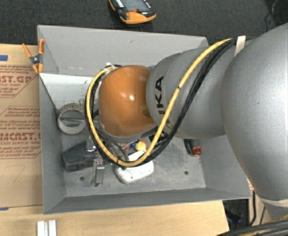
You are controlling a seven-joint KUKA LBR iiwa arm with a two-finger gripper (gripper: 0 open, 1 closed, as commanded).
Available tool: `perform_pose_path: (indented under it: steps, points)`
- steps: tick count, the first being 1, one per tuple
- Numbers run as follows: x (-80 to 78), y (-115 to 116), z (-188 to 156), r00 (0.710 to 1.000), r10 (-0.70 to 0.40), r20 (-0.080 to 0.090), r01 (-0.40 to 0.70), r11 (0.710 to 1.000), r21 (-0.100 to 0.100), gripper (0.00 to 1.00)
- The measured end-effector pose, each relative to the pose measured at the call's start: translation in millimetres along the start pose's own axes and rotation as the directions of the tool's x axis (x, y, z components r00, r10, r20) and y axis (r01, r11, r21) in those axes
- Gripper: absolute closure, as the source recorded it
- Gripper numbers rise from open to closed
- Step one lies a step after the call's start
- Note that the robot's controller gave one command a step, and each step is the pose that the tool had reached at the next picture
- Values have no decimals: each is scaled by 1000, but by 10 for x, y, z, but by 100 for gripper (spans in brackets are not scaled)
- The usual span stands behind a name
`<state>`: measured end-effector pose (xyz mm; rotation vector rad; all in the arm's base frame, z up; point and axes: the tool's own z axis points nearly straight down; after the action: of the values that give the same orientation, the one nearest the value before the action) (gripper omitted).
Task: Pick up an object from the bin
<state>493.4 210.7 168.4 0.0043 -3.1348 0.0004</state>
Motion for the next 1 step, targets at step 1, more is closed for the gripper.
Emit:
perform_pose_path:
  steps: [1]
  points:
    - [-22, -10, -34, 1000, 2, 7, -2, 1000, -2, 0]
